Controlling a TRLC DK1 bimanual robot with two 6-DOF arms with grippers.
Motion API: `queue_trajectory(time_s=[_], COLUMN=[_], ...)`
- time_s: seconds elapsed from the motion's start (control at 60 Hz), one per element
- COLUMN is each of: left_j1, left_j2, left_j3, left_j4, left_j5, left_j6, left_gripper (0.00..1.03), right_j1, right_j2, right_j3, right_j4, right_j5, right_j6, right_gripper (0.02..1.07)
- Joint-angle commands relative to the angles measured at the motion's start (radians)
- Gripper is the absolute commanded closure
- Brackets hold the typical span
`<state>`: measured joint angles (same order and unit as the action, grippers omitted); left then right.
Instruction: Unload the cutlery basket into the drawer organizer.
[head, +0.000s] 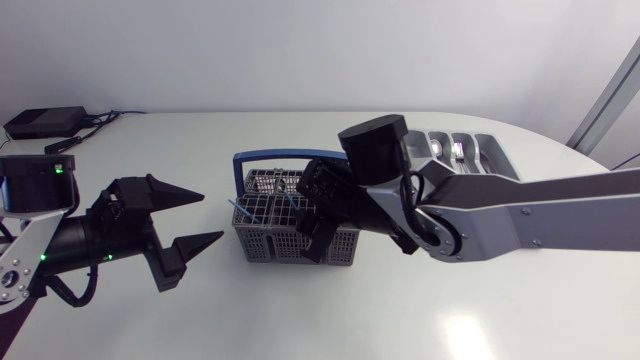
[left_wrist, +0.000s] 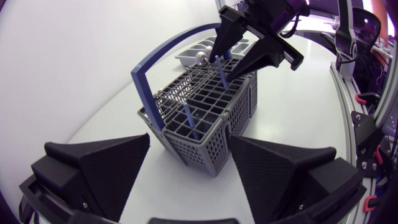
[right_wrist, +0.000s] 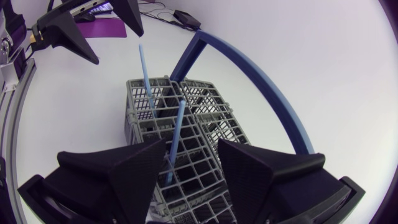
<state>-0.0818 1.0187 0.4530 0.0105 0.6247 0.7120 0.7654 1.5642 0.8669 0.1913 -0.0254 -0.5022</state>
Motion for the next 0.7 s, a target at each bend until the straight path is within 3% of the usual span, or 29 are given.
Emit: queue_trajectory(time_s=[0.0, 0.5, 0.683], left_j1=[-0.003, -0.007, -0.007], left_j2=[0.020, 0.041, 0.041], left_j3=[-0.027, -0.013, -0.013], left_j4=[0.017, 0.028, 0.028], left_j5=[0.013, 0.013, 0.013], left_j6=[0.024, 0.027, 0.024], left_gripper=[0.06, 0.06, 0.06], right_j1=[0.011, 0.043, 0.048], right_j2=[0.036, 0.036, 0.033], right_j3=[0.030, 0.029, 0.027], right_j4=[0.011, -0.003, -0.006], right_j5=[0.010, 0.007, 0.007], right_j6=[-0.009, 0.016, 0.024], right_gripper=[0.59, 1.01, 1.01])
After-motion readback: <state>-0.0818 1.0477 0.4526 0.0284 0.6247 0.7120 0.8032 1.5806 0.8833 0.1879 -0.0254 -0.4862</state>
